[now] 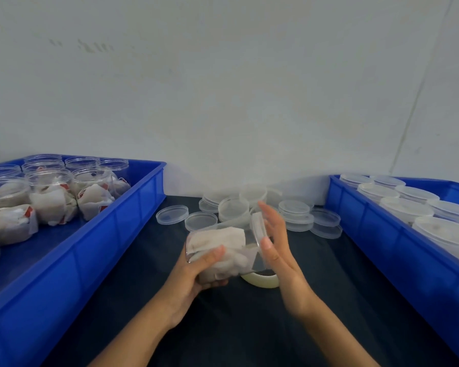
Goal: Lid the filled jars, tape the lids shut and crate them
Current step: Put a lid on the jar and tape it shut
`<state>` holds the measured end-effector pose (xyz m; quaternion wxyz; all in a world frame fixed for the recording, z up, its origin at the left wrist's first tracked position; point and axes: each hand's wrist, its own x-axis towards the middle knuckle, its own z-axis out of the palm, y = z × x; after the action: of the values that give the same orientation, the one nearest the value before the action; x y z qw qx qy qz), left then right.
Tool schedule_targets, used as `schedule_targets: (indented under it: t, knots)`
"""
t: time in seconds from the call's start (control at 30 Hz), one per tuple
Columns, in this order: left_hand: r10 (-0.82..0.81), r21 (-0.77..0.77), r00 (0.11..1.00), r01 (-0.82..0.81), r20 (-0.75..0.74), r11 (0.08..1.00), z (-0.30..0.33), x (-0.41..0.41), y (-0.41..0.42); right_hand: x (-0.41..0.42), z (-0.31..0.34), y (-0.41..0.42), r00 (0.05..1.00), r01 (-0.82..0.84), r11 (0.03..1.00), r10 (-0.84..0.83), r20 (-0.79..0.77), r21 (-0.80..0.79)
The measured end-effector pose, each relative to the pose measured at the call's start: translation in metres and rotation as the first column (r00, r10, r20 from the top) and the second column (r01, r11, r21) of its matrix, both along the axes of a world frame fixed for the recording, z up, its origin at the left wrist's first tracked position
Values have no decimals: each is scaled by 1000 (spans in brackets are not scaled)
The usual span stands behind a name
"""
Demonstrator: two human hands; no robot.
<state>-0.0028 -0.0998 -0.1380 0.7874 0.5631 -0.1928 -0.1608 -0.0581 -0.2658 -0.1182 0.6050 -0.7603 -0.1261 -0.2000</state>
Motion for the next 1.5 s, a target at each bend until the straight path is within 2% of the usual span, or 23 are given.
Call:
schedule_targets:
  t: [0.03,0.1,0.17,0.23,0.3,0.37,0.43,0.47,0.53,0.6,0.77,0.83,0.9,1.0,1.03,1.1,1.17,1.23,1.3,1.37,1.4,1.43,1.5]
  knots:
    - [5,8,1000,-5,15,1000,0,-1,0,-1,-3,-2,1000,-11,1000,11,0,5]
    - [91,96,981,-109,172,989,0,-3,1,-1,-12,-5,998,39,995,-35,-48,91]
    - [132,181,905,-220,404,958,0,-4,2,-1,-17,-5,985,60,973,-22,-169,224]
    - [109,191,847,-240,521,952,1,-3,1,0,-10,-7,970,40,971,19,-243,236]
    - [86,155,874,-181,479,971,3,-3,0,-6,-1,-11,984,-42,985,70,-165,166]
    - [48,87,946,-80,320,993,4,-1,-1,-4,13,-13,998,30,996,-26,-61,78]
    - [-1,31,984,-5,178,999,3,-1,1,3,17,-3,996,72,997,-71,-48,14]
    - [-3,39,984,-4,178,999,3,-1,3,-2,11,-2,998,17,999,-15,-63,36]
    - [49,106,955,-84,293,991,2,-4,3,-8,1,-3,994,5,981,17,-112,193]
    - [107,114,910,-165,399,980,1,-7,0,-4,0,0,992,74,963,-46,-114,260]
    - [170,48,832,-229,527,972,3,-10,-7,0,10,-3,987,155,954,-140,-76,257]
    - [173,63,828,-242,534,968,3,-9,-7,3,10,-6,973,220,957,-200,-117,189]
    - [133,121,837,-230,530,966,1,-6,-5,5,8,-5,960,265,955,-248,-131,130]
    - [85,261,831,-268,550,928,2,-1,0,1,8,0,959,279,952,-270,-81,124]
    - [105,301,798,-341,593,891,3,-1,1,-1,8,1,957,289,951,-285,-53,107]
    - [94,357,663,-510,743,782,6,-3,4,-2,9,2,949,314,949,-314,5,17]
    - [-22,394,516,-626,857,673,5,-7,2,-2,4,4,944,330,937,-325,58,-117]
    - [-65,411,476,-675,877,612,2,-8,-2,-3,1,6,953,299,927,-279,114,-228]
    - [30,398,520,-688,853,608,-2,-6,-3,0,-3,1,965,246,951,-222,143,-188]
    - [178,392,619,-667,765,633,-5,-2,0,5,-8,-12,958,281,949,-269,97,-142]
    - [234,394,662,-653,712,647,-8,1,2,7,-12,-18,942,334,919,-330,58,-208]
    - [275,392,696,-637,664,664,-11,4,3,9,-17,-24,923,368,865,-384,22,-339]
    - [325,368,748,-595,579,714,-16,10,3,11,-28,-31,905,315,733,-424,-43,-603]
